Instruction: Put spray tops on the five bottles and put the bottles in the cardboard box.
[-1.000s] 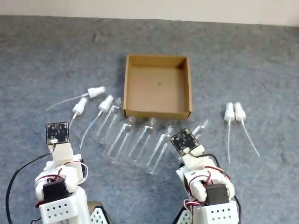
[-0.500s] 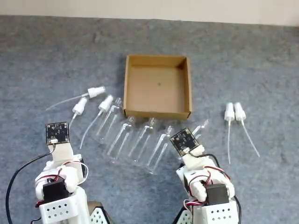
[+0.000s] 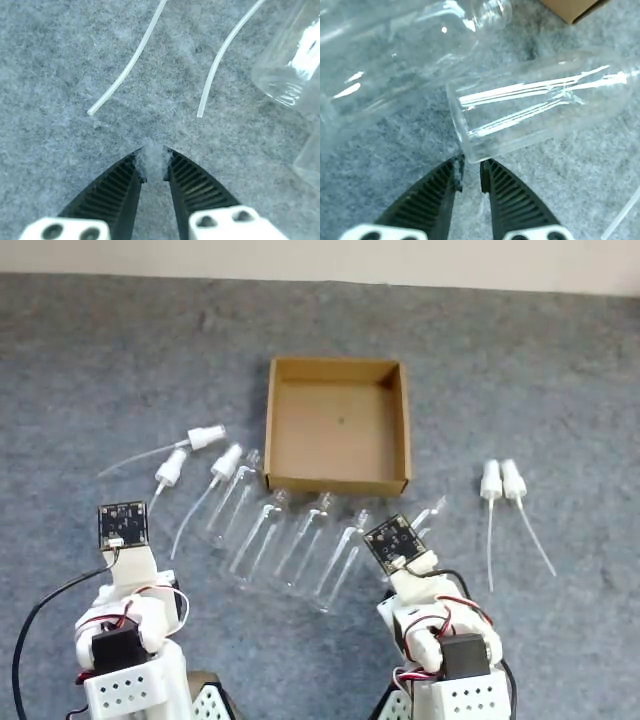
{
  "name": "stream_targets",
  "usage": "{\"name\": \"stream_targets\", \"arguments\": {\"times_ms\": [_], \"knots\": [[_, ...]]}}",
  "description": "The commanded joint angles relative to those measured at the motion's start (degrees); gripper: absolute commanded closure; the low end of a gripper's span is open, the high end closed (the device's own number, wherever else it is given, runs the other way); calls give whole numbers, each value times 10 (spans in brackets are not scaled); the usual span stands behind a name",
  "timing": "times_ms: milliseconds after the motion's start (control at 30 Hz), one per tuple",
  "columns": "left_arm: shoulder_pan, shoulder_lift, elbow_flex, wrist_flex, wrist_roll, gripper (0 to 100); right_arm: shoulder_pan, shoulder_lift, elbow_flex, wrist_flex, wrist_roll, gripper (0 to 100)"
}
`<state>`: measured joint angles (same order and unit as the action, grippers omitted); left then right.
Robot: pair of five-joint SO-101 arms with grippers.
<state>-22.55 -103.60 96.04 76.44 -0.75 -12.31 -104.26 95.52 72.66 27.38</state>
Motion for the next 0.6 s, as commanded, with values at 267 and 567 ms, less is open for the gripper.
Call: {"name": "stream_targets", "arguments": {"times_ms": [267, 567], "knots": [[-26, -7, 11, -35, -37, 986, 13, -8, 96, -18, 4, 967], [-36, -4, 11, -57, -299, 986, 46, -9, 53, -56, 4, 967]]}}
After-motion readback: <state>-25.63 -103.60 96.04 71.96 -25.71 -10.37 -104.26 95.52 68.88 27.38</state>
